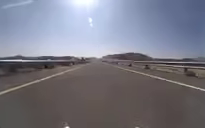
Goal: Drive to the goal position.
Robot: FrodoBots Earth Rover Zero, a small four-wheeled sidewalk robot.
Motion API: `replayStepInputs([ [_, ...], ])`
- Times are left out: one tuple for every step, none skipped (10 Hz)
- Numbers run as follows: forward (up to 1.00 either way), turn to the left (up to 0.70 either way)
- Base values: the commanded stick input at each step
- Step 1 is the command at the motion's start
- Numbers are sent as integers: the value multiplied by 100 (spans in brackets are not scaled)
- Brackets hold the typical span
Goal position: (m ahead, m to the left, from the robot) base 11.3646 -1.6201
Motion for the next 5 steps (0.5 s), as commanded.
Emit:
replayStepInputs([
  [70, 0],
  [70, 0],
  [70, 0],
  [70, 0],
  [70, 0],
])
